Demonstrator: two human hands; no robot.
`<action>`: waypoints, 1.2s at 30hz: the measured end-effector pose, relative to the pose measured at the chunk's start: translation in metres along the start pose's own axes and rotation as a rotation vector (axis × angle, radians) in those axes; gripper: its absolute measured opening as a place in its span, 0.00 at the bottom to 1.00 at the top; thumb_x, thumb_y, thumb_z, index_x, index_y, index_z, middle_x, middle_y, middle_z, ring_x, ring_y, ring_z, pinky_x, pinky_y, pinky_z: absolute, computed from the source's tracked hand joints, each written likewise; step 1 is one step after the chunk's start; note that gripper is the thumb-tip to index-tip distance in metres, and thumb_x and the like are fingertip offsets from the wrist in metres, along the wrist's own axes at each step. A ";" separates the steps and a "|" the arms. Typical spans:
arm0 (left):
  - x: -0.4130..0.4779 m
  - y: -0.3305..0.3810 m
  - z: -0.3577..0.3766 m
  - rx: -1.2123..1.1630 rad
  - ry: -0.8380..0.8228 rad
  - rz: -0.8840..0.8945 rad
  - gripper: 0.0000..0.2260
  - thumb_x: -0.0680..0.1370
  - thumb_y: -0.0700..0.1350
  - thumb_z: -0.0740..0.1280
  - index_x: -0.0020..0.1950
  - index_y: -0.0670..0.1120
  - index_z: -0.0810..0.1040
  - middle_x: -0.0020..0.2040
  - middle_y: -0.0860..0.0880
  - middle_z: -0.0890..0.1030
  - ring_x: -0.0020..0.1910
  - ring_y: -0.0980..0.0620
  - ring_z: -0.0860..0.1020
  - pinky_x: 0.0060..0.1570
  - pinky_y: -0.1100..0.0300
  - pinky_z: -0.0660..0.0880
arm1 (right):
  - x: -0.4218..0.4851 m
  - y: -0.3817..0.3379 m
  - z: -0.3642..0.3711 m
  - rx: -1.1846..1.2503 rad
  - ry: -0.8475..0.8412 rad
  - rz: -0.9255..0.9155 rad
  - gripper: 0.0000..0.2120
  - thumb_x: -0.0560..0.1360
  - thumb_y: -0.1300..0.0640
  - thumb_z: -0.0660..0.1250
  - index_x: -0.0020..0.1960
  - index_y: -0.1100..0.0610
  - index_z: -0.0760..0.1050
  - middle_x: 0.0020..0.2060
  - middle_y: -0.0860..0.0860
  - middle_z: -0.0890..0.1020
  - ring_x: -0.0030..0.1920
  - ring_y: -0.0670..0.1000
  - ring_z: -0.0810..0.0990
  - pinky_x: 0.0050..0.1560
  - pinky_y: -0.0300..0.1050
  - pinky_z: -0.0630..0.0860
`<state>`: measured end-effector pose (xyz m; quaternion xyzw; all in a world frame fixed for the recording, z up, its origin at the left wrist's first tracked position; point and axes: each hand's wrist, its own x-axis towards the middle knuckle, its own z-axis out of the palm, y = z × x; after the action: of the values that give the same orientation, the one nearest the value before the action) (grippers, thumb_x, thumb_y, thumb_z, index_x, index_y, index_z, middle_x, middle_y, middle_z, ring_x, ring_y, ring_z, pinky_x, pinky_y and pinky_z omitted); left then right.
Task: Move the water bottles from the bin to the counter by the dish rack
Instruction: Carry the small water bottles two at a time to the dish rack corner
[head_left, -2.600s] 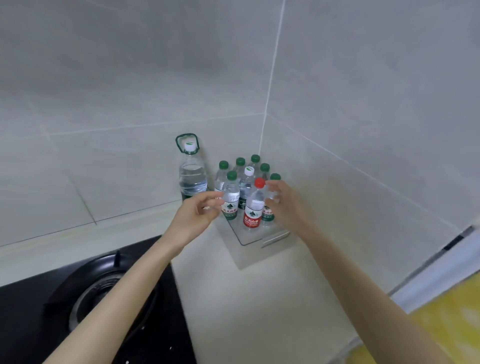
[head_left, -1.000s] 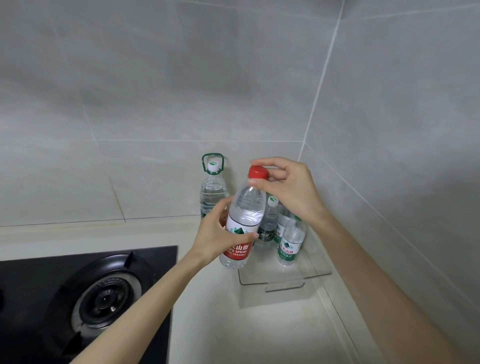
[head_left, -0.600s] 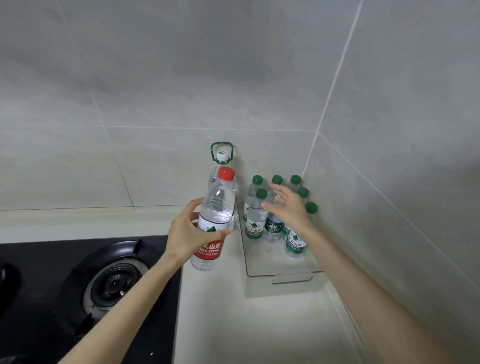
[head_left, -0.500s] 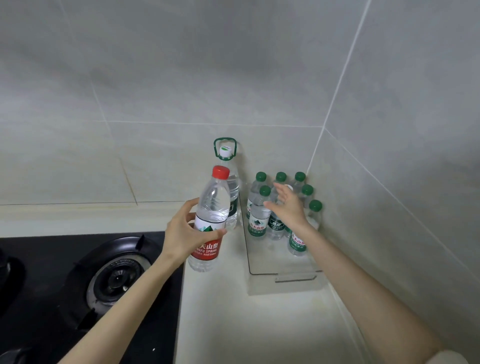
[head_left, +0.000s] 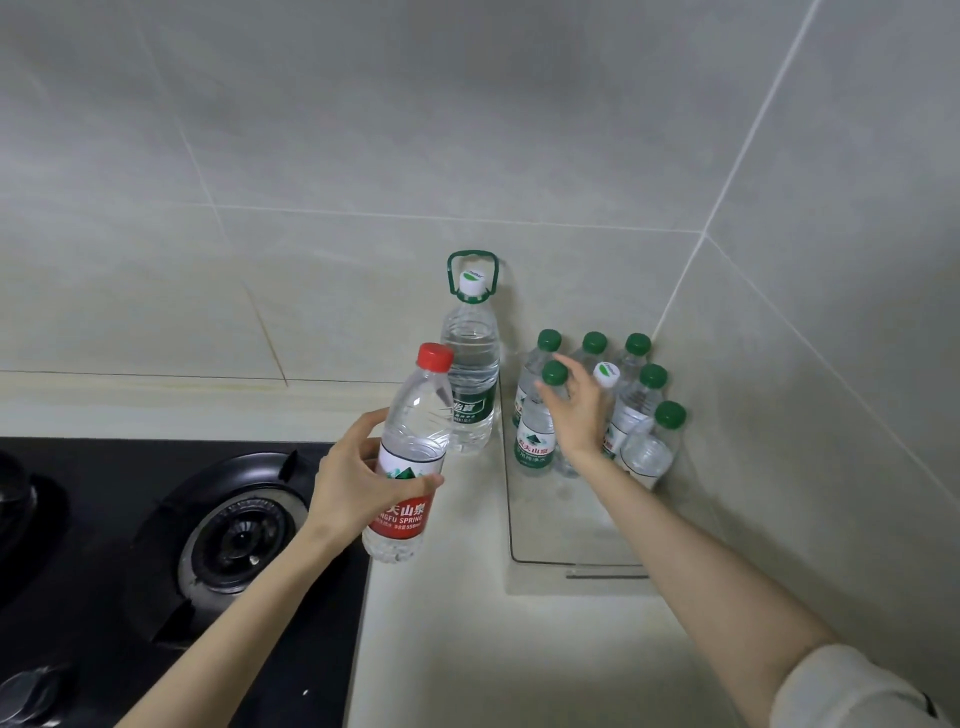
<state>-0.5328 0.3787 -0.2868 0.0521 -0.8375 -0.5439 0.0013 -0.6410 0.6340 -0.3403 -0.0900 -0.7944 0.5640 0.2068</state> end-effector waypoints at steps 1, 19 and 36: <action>0.001 0.001 0.001 -0.007 0.006 -0.012 0.32 0.49 0.61 0.78 0.50 0.74 0.70 0.44 0.54 0.85 0.45 0.56 0.83 0.51 0.51 0.80 | 0.002 0.005 0.001 -0.005 -0.001 0.001 0.22 0.70 0.63 0.75 0.62 0.55 0.77 0.55 0.53 0.83 0.58 0.52 0.80 0.63 0.54 0.75; -0.036 0.047 -0.037 -0.185 0.132 0.033 0.34 0.62 0.41 0.81 0.61 0.57 0.70 0.50 0.49 0.81 0.49 0.51 0.81 0.44 0.58 0.77 | -0.039 -0.162 -0.043 0.087 -0.156 -0.360 0.21 0.69 0.63 0.75 0.59 0.48 0.78 0.50 0.42 0.83 0.54 0.41 0.82 0.61 0.40 0.77; -0.169 0.033 -0.152 -0.187 0.529 0.058 0.31 0.62 0.41 0.81 0.62 0.52 0.74 0.47 0.51 0.85 0.43 0.57 0.84 0.44 0.58 0.79 | -0.173 -0.278 0.027 0.277 -0.641 -0.509 0.19 0.68 0.63 0.76 0.58 0.53 0.80 0.45 0.47 0.86 0.42 0.36 0.82 0.54 0.34 0.77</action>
<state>-0.3583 0.2684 -0.1859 0.1679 -0.7553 -0.5863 0.2400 -0.4716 0.4492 -0.1274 0.3169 -0.7322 0.5958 0.0924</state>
